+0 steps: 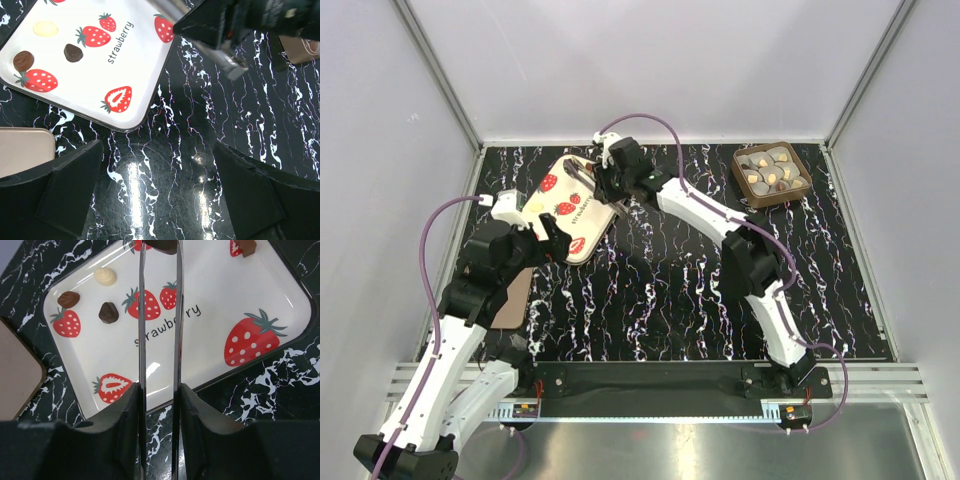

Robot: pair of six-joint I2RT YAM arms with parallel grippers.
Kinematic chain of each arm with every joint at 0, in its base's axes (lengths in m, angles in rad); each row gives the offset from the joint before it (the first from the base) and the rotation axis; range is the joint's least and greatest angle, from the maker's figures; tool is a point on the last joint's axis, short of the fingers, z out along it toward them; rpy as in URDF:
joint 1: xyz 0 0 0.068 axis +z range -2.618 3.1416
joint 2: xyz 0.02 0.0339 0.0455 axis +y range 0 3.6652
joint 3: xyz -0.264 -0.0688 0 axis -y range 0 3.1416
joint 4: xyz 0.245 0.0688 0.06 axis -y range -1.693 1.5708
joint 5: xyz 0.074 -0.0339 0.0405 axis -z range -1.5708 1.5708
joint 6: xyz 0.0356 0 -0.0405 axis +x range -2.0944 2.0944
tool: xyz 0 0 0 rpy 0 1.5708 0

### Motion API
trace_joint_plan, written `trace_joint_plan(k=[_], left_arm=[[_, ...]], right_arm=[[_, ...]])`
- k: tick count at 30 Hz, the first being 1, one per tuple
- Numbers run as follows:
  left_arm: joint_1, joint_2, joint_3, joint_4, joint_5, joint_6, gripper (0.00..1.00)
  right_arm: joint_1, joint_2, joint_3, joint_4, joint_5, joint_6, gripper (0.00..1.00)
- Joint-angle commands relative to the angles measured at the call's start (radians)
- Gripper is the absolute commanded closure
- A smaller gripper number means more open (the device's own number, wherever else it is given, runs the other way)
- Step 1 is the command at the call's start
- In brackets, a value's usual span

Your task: Pack the chocolate

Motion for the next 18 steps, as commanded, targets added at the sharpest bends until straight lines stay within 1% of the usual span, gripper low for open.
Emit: trace_joint_plan(k=[1, 6, 10, 15, 16, 18], left_arm=[[-0.003, -0.016, 0.005, 0.018, -0.012, -0.003, 0.01], [-0.003, -0.018, 0.007, 0.022, -0.006, -0.003, 0.01], [-0.003, -0.022, 0.005, 0.024, -0.006, -0.003, 0.01], [-0.003, -0.041, 0.001, 0.021, -0.021, -0.002, 0.01], [-0.003, -0.042, -0.001, 0.022, -0.024, -0.002, 0.01], [-0.003, -0.044, -0.001, 0.022, -0.026, -0.002, 0.01]], right_arm=[[0.012, -0.107, -0.013, -0.005, 0.005, 0.012, 0.67], [0.009, -0.187, -0.056, -0.061, 0.068, 0.006, 0.68], [-0.014, -0.250, -0.113, -0.100, 0.079, 0.024, 0.69], [-0.074, -0.386, -0.267, -0.115, 0.088, 0.058, 0.69], [-0.109, -0.435, -0.324, -0.117, 0.094, 0.064, 0.69], [-0.155, -0.486, -0.381, -0.126, 0.117, 0.087, 0.69]])
